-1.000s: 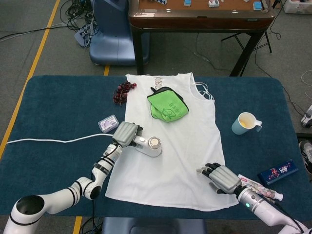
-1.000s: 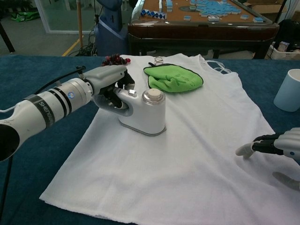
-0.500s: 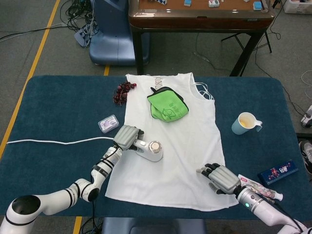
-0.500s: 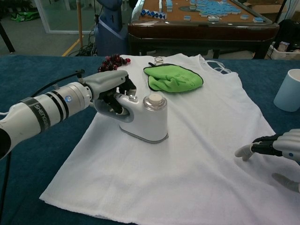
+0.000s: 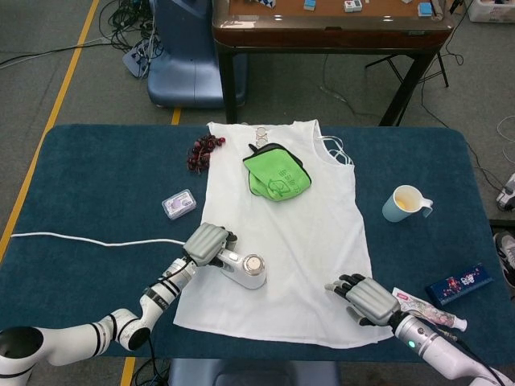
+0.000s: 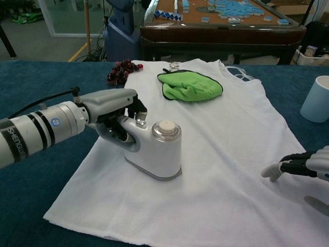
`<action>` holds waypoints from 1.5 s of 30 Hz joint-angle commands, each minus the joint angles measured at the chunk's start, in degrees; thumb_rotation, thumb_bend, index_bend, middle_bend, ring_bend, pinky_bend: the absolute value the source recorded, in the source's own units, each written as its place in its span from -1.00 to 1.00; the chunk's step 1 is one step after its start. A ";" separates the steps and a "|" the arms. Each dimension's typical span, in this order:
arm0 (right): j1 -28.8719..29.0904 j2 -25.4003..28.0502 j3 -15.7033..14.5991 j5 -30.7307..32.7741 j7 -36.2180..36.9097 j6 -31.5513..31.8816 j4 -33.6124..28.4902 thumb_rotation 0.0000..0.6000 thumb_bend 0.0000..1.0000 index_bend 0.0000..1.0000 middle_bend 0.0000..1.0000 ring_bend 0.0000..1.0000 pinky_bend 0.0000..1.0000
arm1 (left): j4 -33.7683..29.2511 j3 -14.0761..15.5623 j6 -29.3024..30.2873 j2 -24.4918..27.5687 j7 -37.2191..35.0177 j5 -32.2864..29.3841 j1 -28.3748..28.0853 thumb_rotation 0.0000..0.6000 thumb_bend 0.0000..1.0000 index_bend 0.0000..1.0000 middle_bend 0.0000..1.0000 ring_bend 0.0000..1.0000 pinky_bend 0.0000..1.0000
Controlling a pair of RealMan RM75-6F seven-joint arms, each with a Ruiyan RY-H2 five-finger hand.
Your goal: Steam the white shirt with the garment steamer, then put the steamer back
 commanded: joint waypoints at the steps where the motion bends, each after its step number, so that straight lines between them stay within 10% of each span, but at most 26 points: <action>1: -0.12 0.22 -0.17 -0.12 -0.14 0.23 -0.27 1.00 0.15 -0.74 -0.55 -0.73 -0.60 | -0.43 0.79 1.03 0.31 -0.33 1.16 0.67 1.00 -0.66 0.56 0.20 0.01 0.17; 30: -0.41 0.84 0.07 1.40 -2.28 -0.14 -2.09 1.00 0.15 -0.74 -0.54 -0.73 -0.60 | 24.44 -5.09 2.09 -7.07 -12.89 1.74 -3.32 1.00 -0.66 0.56 0.20 0.01 0.17; 45: -0.41 0.83 0.17 2.08 -3.09 -0.67 -2.40 1.00 0.15 -0.74 -0.54 -0.73 -0.60 | 24.44 -4.01 1.08 -8.06 -14.79 1.29 -2.69 1.00 -0.66 0.56 0.20 0.01 0.17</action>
